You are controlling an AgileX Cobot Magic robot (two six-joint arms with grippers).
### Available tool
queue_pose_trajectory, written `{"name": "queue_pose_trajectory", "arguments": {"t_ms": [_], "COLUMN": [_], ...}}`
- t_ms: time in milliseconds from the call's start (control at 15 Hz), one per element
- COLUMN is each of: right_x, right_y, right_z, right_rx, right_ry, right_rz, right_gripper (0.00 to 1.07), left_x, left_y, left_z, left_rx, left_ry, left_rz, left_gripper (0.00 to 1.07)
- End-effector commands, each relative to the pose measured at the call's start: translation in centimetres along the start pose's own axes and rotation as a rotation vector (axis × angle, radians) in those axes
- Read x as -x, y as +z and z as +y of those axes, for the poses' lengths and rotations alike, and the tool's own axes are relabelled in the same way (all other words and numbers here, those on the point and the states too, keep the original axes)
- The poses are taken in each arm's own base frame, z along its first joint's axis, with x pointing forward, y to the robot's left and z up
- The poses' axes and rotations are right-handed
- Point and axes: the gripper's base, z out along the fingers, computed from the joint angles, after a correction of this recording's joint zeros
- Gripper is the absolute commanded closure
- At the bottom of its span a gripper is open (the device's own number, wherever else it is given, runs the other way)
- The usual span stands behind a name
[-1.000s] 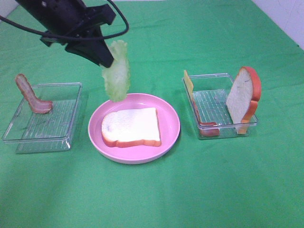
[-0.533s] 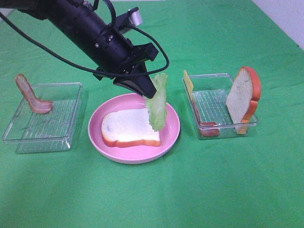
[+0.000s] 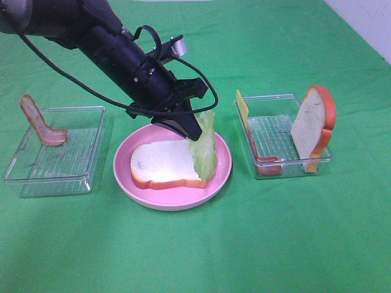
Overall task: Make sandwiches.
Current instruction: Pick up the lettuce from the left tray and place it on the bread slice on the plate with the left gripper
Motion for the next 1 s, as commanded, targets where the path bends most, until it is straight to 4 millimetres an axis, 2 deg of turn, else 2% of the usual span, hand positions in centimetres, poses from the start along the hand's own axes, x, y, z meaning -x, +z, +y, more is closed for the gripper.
{"name": "queue_pose_trajectory", "arguments": {"t_ms": [67, 200, 600, 1000], "right_x": [-0.3, -0.3, -0.3, -0.3], "right_y": [-0.2, -0.2, -0.2, -0.2], "right_z": [0.0, 0.0, 0.0, 0.0], "right_rx": [-0.002, -0.002, -0.002, -0.002], "right_ry": [-0.010, -0.010, -0.010, -0.010], "right_rz": [-0.032, -0.032, -0.032, -0.032], "right_gripper": [0.20, 0.20, 0.20, 0.20], "left_x": [0.0, -0.1, -0.3, -0.4], "left_y": [0.0, 0.0, -0.3, -0.3], "left_z": [0.1, 0.3, 2.1, 2.1], "left_rx": [0.027, 0.044, 0.245, 0.253], "left_ry": [0.015, 0.007, 0.000, -0.006], "left_rz": [0.008, 0.013, 0.043, 0.047], "left_gripper": [1.07, 1.07, 1.07, 1.07]}}
